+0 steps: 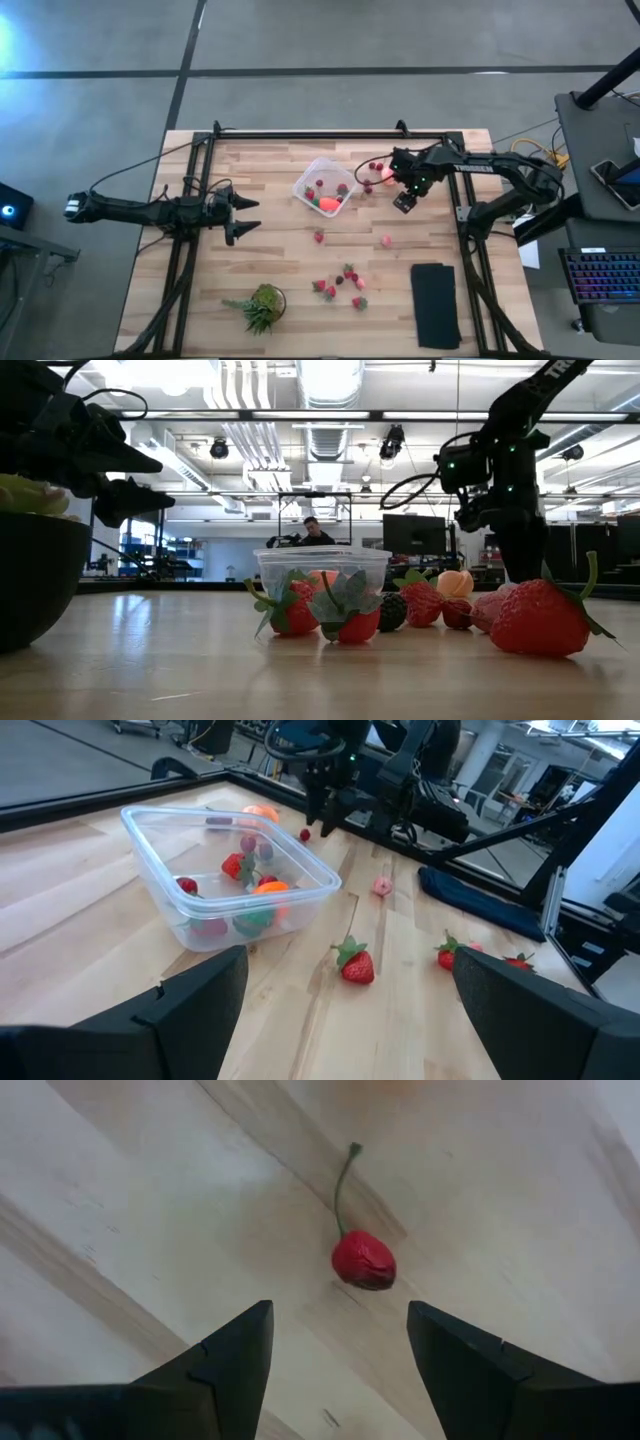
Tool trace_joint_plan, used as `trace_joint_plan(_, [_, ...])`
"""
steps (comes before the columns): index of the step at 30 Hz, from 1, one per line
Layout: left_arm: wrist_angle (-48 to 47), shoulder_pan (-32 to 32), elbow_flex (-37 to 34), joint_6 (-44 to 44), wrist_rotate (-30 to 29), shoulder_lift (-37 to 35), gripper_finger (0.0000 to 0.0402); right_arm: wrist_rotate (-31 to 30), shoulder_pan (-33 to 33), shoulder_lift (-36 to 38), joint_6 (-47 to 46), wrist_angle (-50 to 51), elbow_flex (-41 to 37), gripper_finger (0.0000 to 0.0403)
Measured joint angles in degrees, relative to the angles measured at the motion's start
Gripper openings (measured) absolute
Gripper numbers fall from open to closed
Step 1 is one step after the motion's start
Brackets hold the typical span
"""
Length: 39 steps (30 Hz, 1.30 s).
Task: Pick and placing Produce into tupperware
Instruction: Put the red cherry into the transparent bin
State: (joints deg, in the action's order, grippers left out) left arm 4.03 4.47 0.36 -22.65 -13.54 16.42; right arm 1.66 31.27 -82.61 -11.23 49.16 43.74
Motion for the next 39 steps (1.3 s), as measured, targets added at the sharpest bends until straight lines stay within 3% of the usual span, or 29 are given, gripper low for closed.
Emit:
trace_joint_plan(9, [0.0,0.02,0.0,0.02,0.0,0.0,0.0338,-3.17,0.42,-0.43,-11.02,-1.4,2.66,0.0224])
trace_joint_plan(17, [0.0,0.0,0.0,0.02,0.0,0.0,0.0338,0.27,0.48,-5.93,-17.42,0.2,2.85,0.0224])
trace_joint_plan(34, [-0.02,0.02,0.0,0.0,0.0,0.02,0.0338,-3.27,-0.61,-7.48,-14.75,-2.75,2.78,0.0223])
trace_joint_plan(39, [-0.01,0.01,0.0,0.02,0.01,0.04,0.0338,-3.22,-0.61,-8.63,-14.7,-3.02,2.78,0.0203])
